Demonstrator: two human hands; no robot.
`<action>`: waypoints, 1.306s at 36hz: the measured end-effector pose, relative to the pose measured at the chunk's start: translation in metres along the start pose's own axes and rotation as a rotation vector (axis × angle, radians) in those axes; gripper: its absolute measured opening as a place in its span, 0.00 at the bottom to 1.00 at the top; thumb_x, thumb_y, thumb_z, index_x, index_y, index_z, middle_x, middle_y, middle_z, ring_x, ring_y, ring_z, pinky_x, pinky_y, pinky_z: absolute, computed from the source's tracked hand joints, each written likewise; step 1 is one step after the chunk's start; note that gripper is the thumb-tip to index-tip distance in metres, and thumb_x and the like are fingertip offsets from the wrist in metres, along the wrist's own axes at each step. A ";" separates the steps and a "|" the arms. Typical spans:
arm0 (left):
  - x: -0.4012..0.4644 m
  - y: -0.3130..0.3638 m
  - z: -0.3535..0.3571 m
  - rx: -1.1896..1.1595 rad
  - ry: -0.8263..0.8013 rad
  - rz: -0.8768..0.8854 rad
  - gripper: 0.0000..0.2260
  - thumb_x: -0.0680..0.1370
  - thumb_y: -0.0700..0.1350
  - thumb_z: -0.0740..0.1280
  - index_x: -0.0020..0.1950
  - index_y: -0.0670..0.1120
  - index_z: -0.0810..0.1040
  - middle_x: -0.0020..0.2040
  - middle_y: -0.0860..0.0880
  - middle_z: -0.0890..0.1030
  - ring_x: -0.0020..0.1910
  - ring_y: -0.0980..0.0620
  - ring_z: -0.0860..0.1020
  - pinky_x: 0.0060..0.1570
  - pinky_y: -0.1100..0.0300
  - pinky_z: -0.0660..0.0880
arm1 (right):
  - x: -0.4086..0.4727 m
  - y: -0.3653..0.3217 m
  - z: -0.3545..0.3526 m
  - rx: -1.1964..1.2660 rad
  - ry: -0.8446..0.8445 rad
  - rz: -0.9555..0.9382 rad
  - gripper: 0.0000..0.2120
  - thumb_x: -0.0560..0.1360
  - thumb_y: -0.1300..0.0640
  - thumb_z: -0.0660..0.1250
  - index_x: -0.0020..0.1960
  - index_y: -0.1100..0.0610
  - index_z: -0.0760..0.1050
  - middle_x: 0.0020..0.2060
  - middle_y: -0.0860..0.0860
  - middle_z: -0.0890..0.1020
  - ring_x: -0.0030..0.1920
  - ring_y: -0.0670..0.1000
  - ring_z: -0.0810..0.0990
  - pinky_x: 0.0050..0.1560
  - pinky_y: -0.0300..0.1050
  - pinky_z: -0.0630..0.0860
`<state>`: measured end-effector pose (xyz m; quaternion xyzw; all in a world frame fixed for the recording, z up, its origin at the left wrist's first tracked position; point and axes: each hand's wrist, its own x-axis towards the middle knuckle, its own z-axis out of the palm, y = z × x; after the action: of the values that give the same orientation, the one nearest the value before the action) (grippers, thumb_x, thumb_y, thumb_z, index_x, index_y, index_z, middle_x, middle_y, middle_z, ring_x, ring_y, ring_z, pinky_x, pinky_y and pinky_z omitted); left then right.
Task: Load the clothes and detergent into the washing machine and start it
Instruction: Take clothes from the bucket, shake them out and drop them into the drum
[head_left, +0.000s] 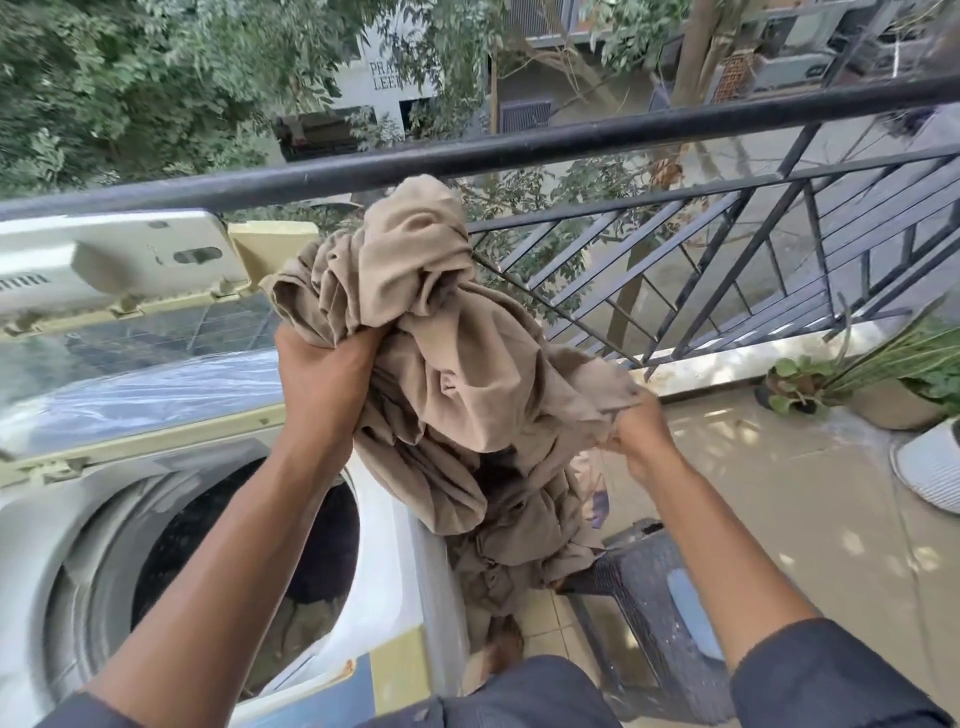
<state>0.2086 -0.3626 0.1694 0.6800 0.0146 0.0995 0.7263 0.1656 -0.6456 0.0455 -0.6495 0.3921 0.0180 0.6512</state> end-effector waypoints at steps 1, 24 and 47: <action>-0.001 -0.003 0.000 0.028 0.008 -0.003 0.13 0.76 0.44 0.79 0.60 0.49 0.87 0.55 0.53 0.89 0.58 0.55 0.86 0.55 0.60 0.81 | -0.002 -0.014 -0.008 0.036 0.021 -0.062 0.07 0.84 0.57 0.65 0.51 0.56 0.80 0.48 0.62 0.86 0.43 0.56 0.84 0.44 0.53 0.81; -0.020 -0.022 0.037 0.174 -0.432 -0.116 0.42 0.65 0.60 0.85 0.72 0.46 0.76 0.62 0.50 0.87 0.63 0.51 0.85 0.67 0.44 0.80 | -0.109 -0.141 0.060 -0.096 -0.429 -0.607 0.07 0.79 0.54 0.70 0.56 0.52 0.82 0.48 0.51 0.88 0.50 0.52 0.87 0.56 0.58 0.83; -0.003 0.022 0.044 0.031 0.079 0.023 0.17 0.75 0.45 0.79 0.63 0.47 0.84 0.54 0.52 0.89 0.56 0.53 0.87 0.59 0.48 0.84 | -0.053 0.054 0.049 -1.026 -0.446 -0.069 0.66 0.53 0.14 0.65 0.82 0.48 0.58 0.78 0.49 0.68 0.76 0.55 0.69 0.73 0.52 0.71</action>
<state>0.2100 -0.4056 0.1943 0.6867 0.0371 0.1344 0.7135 0.1242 -0.5695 0.0218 -0.8760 0.1644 0.3223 0.3190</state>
